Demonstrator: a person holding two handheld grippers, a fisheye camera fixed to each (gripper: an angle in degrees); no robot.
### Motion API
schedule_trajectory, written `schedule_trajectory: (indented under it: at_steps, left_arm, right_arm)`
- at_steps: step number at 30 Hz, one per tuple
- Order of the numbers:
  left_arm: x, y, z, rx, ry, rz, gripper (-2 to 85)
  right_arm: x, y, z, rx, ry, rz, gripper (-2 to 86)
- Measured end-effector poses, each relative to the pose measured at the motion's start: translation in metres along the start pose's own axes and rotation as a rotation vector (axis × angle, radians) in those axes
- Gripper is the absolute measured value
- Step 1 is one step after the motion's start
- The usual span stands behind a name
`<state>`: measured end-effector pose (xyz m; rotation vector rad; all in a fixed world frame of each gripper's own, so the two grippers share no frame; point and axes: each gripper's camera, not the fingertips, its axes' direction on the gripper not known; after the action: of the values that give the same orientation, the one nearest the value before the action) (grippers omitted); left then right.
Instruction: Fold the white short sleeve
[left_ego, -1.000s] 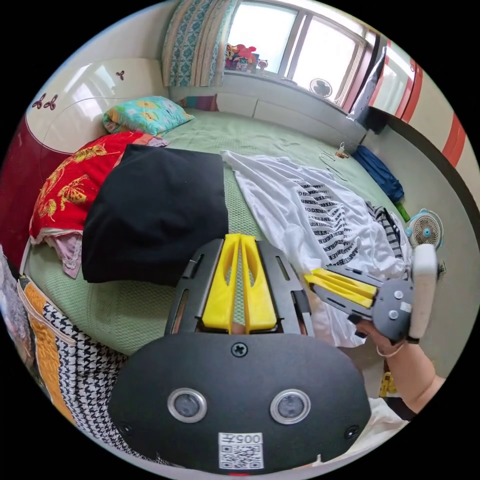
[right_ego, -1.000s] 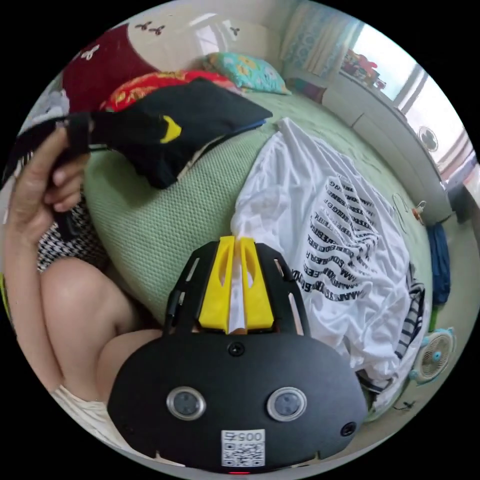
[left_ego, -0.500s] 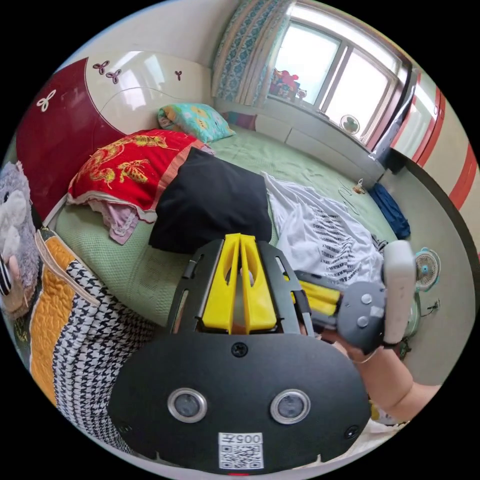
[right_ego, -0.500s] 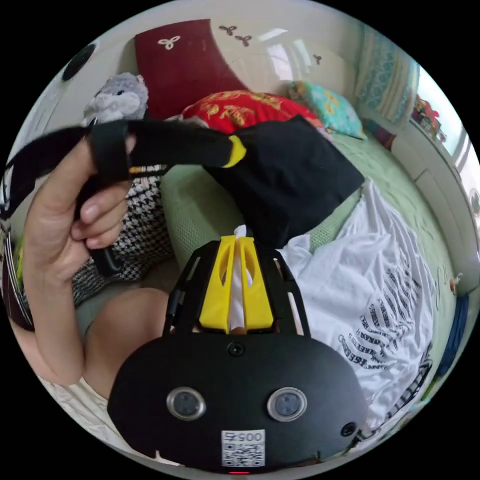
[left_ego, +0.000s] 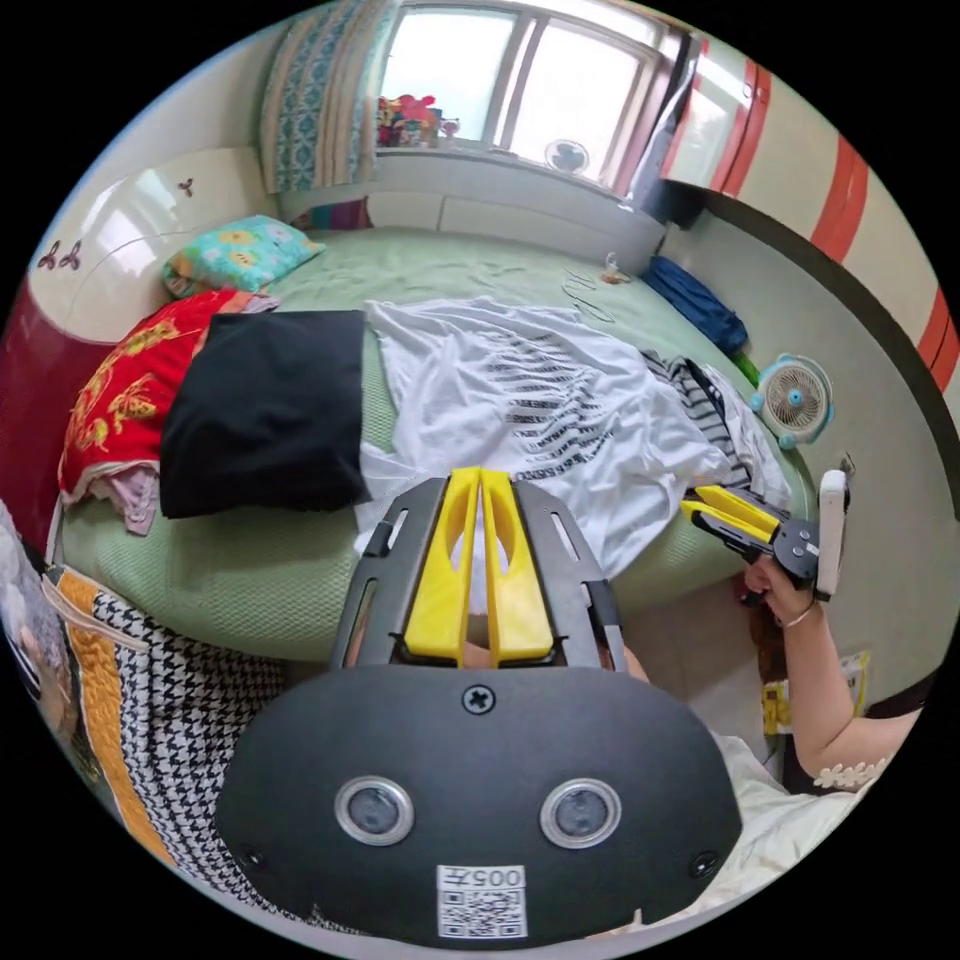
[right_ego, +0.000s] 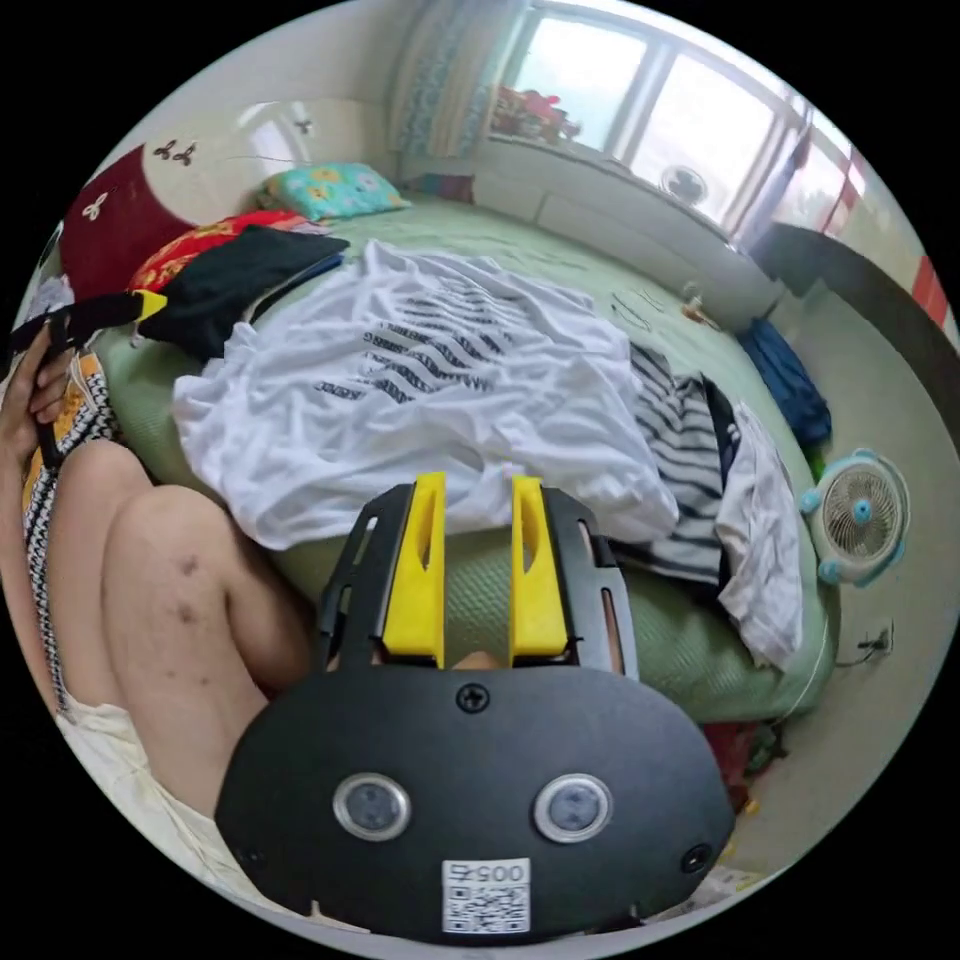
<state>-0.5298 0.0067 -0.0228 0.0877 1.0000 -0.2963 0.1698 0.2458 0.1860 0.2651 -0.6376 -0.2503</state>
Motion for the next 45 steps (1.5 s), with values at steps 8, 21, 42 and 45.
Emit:
schedule_trajectory:
  at_steps: [8,21,42,45]
  left_arm:
    - [0.054,-0.007,0.059,-0.087,-0.035,0.117,-0.5]
    - [0.06,-0.01,0.134,-0.115,0.013,0.094,-0.5]
    - [0.017,-0.139,0.277,-0.058,-0.16,0.043,14.0]
    - [0.008,-0.179,0.32,-0.045,-0.194,0.031,16.0]
  right_arm:
    - [0.007,0.023,0.008,-0.083,-0.221,0.086,11.7]
    - [0.008,-0.003,0.003,-0.109,-0.415,0.205,14.2]
    - [0.006,0.005,-0.115,0.057,-0.083,0.233,-1.3]
    - [0.023,0.009,-0.133,0.035,-0.065,0.253,-1.3]
